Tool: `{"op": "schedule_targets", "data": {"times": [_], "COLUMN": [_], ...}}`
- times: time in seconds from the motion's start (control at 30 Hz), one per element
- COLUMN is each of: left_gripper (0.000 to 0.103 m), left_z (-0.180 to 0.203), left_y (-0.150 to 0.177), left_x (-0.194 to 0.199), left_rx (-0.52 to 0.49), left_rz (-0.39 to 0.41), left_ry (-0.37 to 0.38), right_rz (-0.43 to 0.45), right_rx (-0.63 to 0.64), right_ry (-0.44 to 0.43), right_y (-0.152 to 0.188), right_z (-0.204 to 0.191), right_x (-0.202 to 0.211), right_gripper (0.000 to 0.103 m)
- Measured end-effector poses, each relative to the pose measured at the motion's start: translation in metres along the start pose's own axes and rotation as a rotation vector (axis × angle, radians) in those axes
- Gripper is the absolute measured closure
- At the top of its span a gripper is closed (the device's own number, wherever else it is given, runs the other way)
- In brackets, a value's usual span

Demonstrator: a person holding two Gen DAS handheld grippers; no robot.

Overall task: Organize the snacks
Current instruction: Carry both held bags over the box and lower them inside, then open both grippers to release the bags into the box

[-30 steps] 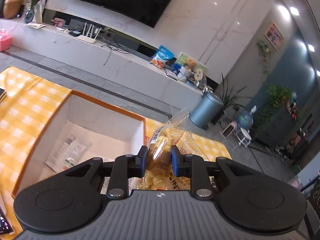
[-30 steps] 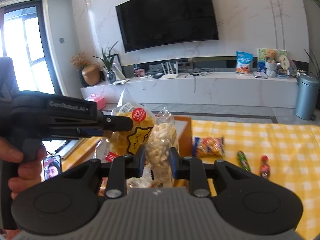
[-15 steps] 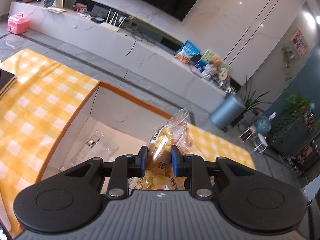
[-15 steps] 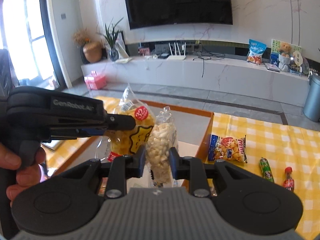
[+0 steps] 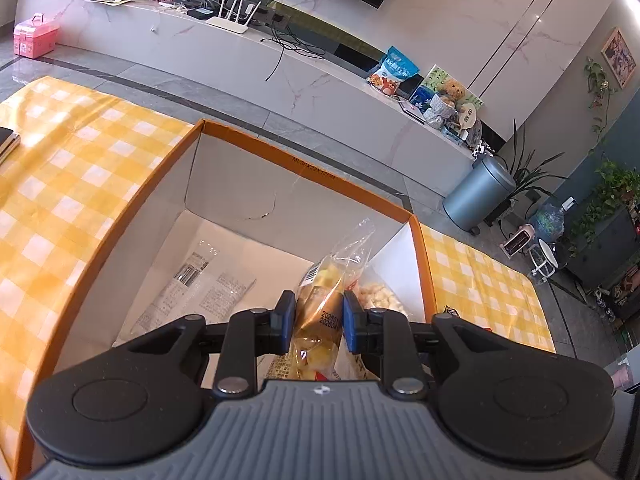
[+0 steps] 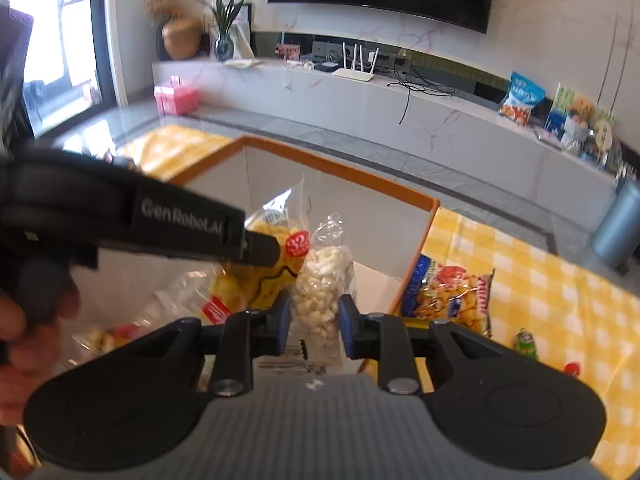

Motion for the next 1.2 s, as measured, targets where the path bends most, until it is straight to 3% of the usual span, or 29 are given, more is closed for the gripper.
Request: {"op": "schedule_targets", "data": {"times": [0.43, 0.67, 0.73, 0.8, 0.9, 0.97, 1.2], "left_gripper": [0.076, 0.074, 0.067, 0.043, 0.027, 0.026, 0.023], "left_z": [0.002, 0.003, 0.003, 0.002, 0.005, 0.009, 0.031], "left_y": [0.004, 0.007, 0.007, 0.007, 0.005, 0.003, -0.005], "left_x": [-0.011, -0.013, -0.011, -0.009, -0.003, 0.002, 0.03], "left_rx": [-0.047, -0.068, -0.071, -0.075, -0.068, -0.078, -0.152], "left_rz": [-0.009, -0.024, -0.025, -0.014, 0.01, 0.03, 0.128], "left_ry": [-0.016, -0.046, -0.051, -0.063, -0.059, -0.048, -0.018], "right_rz": [-0.007, 0.03, 0.035, 0.043, 0.063, 0.078, 0.152], "right_rx": [0.115, 0.135, 0.135, 0.136, 0.129, 0.124, 0.098], "right_ry": [0.029, 0.029, 0.029, 0.032, 0.037, 0.043, 0.096], "right_y": [0.008, 0.006, 0.006, 0.004, 0.001, 0.0, -0.005], "right_z": [-0.003, -0.005, -0.004, -0.003, -0.001, 0.0, 0.008], "right_x": [-0.01, 0.001, 0.004, 0.006, 0.01, 0.013, 0.037], "right_gripper": [0.078, 0.065, 0.063, 0.06, 0.051, 0.044, 0.037]}}
Point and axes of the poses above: each gripper's, at about its wrist camera, not at the fingertips, and x roughly against the way its jaws point, z to its right, y to its underside, the point moved 10 cm from there along -x, roughly the way its jaws point, and after that the axes turned 4 degrees about y, right-handed, at the moved point
